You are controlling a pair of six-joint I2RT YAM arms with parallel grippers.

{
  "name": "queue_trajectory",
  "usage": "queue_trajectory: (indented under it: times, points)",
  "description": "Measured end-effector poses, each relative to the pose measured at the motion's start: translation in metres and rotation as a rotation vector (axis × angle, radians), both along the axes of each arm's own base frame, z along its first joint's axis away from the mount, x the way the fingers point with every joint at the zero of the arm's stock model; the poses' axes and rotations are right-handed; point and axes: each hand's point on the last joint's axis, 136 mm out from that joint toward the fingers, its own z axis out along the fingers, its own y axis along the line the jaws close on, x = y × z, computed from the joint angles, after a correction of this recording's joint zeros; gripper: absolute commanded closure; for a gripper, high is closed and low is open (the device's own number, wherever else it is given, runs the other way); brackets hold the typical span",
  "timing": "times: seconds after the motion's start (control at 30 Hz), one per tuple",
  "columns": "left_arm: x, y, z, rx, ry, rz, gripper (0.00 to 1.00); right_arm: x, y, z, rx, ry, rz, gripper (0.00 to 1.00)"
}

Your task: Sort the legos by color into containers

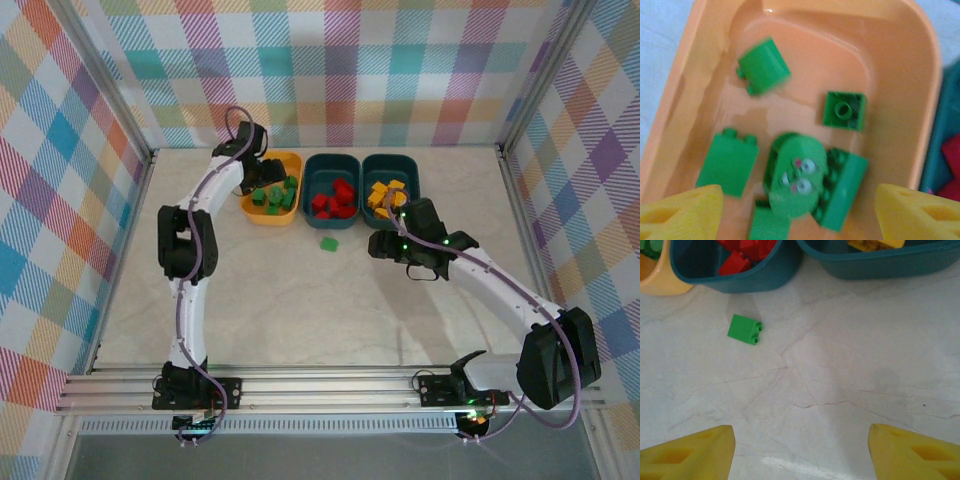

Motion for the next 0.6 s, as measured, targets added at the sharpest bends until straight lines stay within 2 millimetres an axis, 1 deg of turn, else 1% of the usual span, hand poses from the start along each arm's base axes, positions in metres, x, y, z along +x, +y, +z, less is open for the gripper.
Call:
queue_trajectory:
  times: [0.07,0.1,0.13,0.17,0.2,0.27,0.33,0.4,0.43,0.5,0.6]
  points:
    - [-0.023,-0.012,0.017,-0.011,-0.026,-0.032,0.17,0.001,-0.002,0.000,-0.012,-0.006,-0.010,0.27]
    - [-0.038,-0.022,0.027,-0.016,-0.045,-0.058,0.16,0.002,-0.004,0.000,-0.019,-0.009,-0.019,0.26]
    - [-0.056,-0.035,0.035,-0.020,-0.060,-0.093,0.15,0.003,-0.006,0.000,-0.027,-0.013,-0.029,0.25]
    - [-0.069,-0.048,0.041,-0.024,-0.079,-0.125,0.14,0.004,-0.008,-0.001,-0.035,-0.016,-0.039,0.24]
    - [-0.086,-0.068,0.047,-0.029,-0.099,-0.178,0.14,0.005,-0.010,-0.002,-0.042,-0.019,-0.048,0.23]
    - [-0.115,-0.104,0.047,-0.027,-0.120,-0.283,0.12,0.006,-0.015,-0.006,-0.052,-0.019,-0.068,0.22]
    - [-0.143,-0.140,0.032,-0.010,-0.114,-0.395,0.11,0.003,-0.021,-0.015,-0.065,0.000,-0.088,0.21]
    - [-0.163,-0.163,0.010,0.011,-0.078,-0.468,0.12,0.000,-0.027,-0.023,-0.075,0.018,-0.105,0.21]
    - [-0.171,-0.170,-0.003,0.024,-0.052,-0.491,0.13,-0.001,-0.029,-0.026,-0.080,0.023,-0.110,0.20]
    - [-0.175,-0.174,-0.025,0.044,-0.010,-0.502,0.14,-0.004,-0.033,-0.028,-0.082,0.026,-0.119,0.20]
    - [-0.173,-0.169,-0.053,0.086,0.039,-0.483,0.17,-0.008,-0.035,-0.028,-0.075,0.022,-0.126,0.19]
